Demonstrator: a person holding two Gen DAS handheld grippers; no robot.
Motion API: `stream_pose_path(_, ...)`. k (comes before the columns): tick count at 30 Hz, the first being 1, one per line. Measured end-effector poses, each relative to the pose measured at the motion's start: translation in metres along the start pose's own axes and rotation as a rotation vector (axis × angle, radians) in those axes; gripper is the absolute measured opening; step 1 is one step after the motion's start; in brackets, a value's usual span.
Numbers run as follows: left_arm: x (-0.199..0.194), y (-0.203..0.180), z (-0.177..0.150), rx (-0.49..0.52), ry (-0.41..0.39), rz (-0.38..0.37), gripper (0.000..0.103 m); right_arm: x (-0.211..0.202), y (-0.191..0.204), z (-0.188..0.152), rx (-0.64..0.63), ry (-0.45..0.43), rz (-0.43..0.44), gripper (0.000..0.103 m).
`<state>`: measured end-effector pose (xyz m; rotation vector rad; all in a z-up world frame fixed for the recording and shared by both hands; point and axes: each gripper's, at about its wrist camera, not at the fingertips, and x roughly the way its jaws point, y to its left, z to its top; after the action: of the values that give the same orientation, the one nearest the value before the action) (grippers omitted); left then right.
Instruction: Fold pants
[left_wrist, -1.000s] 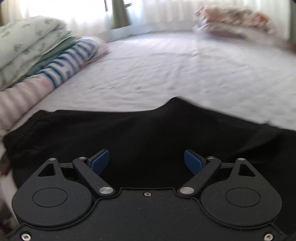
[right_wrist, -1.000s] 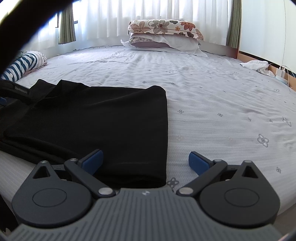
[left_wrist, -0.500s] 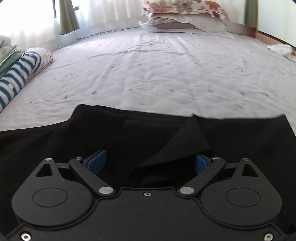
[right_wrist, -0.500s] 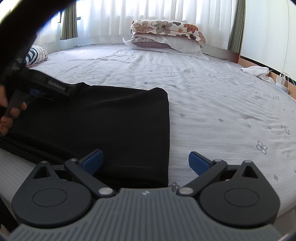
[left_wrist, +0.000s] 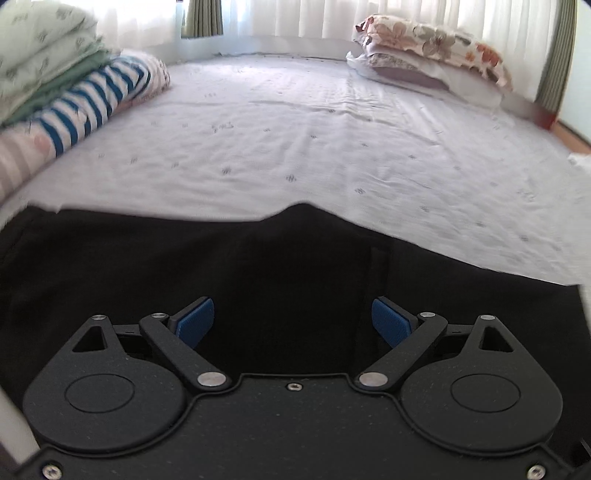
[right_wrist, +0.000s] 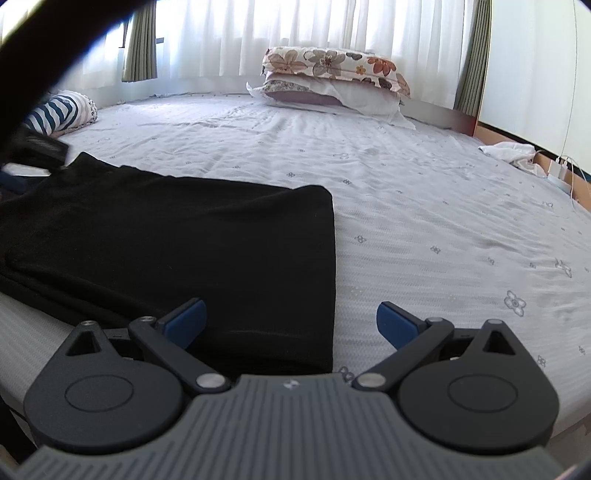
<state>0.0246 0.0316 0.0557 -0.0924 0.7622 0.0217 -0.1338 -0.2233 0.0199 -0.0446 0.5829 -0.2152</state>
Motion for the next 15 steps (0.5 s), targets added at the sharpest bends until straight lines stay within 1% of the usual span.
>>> stream_pose_path(3,-0.024,0.016,-0.021,-0.06,0.053,-0.088,0.093,-0.002,0.001,0.001,0.002,-0.012,0.0,0.103)
stream_pose_path(5,-0.031,0.019,-0.035,-0.086,0.099,-0.155,0.091,-0.002,0.001,0.001,0.006,-0.014,-0.003,0.103)
stream_pose_path(7,-0.032,0.018,-0.045,-0.105,0.137,-0.194,0.088,-0.002,0.001,0.001,0.01,-0.015,-0.007,0.103)
stream_pose_path(8,-0.031,0.016,-0.049,-0.116,0.145,-0.197,0.083,-0.002,0.001,0.001,0.01,-0.014,-0.008,0.103)
stream_pose_path(10,-0.031,0.011,-0.053,-0.1,0.129,-0.162,0.073,-0.003,0.001,0.001,0.008,-0.016,-0.012,0.103)
stream_pose_path(12,-0.031,0.005,-0.053,-0.071,0.126,-0.148,0.073,-0.005,0.001,0.0,0.008,-0.021,-0.018,0.103)
stream_pose_path(14,-0.029,0.001,-0.053,-0.071,0.129,-0.156,0.079,-0.007,0.0,0.0,0.014,-0.028,-0.027,0.103)
stream_pose_path(15,-0.027,-0.002,-0.053,-0.069,0.128,-0.159,0.083,-0.008,0.0,-0.002,0.018,-0.031,-0.032,0.103)
